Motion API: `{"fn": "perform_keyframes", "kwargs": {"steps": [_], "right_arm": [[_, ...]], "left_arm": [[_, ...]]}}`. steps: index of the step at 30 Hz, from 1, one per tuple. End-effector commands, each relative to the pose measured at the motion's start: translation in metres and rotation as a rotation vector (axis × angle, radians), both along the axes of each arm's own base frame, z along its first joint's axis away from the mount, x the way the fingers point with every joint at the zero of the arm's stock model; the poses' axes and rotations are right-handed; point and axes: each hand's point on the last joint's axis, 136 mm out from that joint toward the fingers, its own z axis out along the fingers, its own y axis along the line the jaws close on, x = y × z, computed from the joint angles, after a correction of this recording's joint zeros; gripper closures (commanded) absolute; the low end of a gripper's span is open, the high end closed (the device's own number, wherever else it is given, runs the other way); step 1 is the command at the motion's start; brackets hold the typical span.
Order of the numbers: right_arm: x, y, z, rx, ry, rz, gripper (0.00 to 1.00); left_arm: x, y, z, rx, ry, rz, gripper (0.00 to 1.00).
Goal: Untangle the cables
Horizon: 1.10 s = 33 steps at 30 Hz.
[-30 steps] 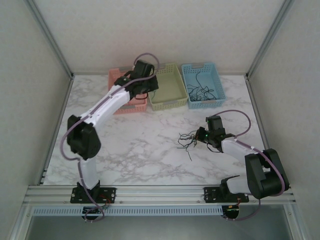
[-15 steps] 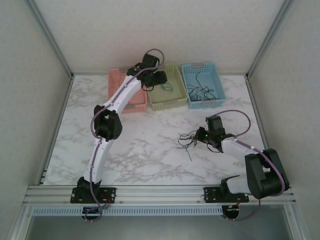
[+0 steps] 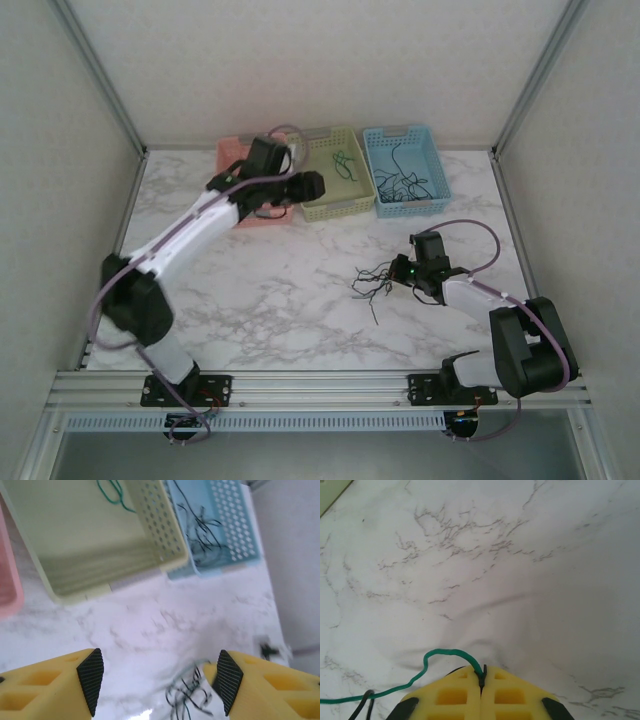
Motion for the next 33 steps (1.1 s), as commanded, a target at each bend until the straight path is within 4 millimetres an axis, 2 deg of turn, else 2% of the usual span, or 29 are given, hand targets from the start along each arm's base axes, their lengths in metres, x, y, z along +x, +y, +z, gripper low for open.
{"fn": "perform_keyframes", "kwargs": {"steps": [1,4,8,11,13,16,20,25,33], "right_arm": [[-0.005,0.024,0.011,0.087,-0.037,0.098,1.0],[-0.01,0.054,0.023,0.146,-0.061,0.204,1.0],[-0.017,0.105,0.045,0.149,-0.097,0.383,1.0],[-0.018,0.135,0.053,0.106,-0.101,0.479,1.0],[-0.015,0.152,0.058,0.097,-0.102,0.526,1.0],[-0.013,0.17,0.063,0.089,-0.102,0.591,1.0],[-0.011,0.18,0.058,0.061,-0.156,0.633,1.0],[-0.014,0.174,0.05,0.065,-0.218,0.634,1.0],[-0.019,0.17,0.046,0.06,-0.246,0.643,1.0]], "left_arm": [[-0.039,-0.005,-0.022,-0.067,0.004,-0.07,0.36],[-0.087,0.002,-0.062,-0.091,0.074,-0.116,0.36],[-0.137,0.022,-0.104,-0.097,0.139,-0.127,0.35],[-0.154,0.039,-0.118,-0.108,0.149,-0.095,0.34],[-0.163,0.051,-0.119,-0.098,0.147,-0.075,0.33],[-0.172,0.065,-0.111,-0.098,0.121,-0.049,0.31],[-0.179,0.074,-0.113,-0.087,0.125,-0.032,0.26],[-0.182,0.071,-0.121,-0.117,0.164,-0.025,0.25],[-0.172,0.055,-0.135,-0.134,0.232,-0.023,0.24]]}}
